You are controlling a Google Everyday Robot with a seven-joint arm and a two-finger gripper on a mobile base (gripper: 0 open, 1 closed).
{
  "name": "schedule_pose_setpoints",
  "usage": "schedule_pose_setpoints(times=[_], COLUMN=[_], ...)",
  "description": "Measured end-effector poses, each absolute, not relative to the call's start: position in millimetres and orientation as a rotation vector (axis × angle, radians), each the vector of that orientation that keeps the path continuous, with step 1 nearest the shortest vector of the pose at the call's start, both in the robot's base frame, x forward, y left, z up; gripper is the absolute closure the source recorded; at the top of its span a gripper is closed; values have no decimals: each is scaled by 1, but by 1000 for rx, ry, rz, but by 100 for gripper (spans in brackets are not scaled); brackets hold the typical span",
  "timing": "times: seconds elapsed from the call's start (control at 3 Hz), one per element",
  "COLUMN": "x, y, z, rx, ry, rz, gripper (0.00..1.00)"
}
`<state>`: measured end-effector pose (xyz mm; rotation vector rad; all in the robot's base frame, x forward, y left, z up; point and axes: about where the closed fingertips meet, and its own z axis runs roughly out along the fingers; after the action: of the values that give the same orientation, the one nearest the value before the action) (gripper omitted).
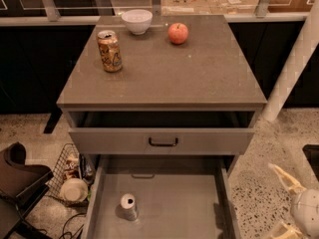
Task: Pick redbull can from middle drawer and place on counter
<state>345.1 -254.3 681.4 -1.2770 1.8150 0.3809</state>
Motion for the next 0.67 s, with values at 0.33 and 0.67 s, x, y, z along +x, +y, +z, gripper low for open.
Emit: schedule_pose_setpoints(times=[0.33, 0.67], x=[347, 347], y=[-242, -229], z=[654, 626], rx=[-1271, -1257], ry=[1744, 1676], rz=[436, 484], gripper=[0, 0])
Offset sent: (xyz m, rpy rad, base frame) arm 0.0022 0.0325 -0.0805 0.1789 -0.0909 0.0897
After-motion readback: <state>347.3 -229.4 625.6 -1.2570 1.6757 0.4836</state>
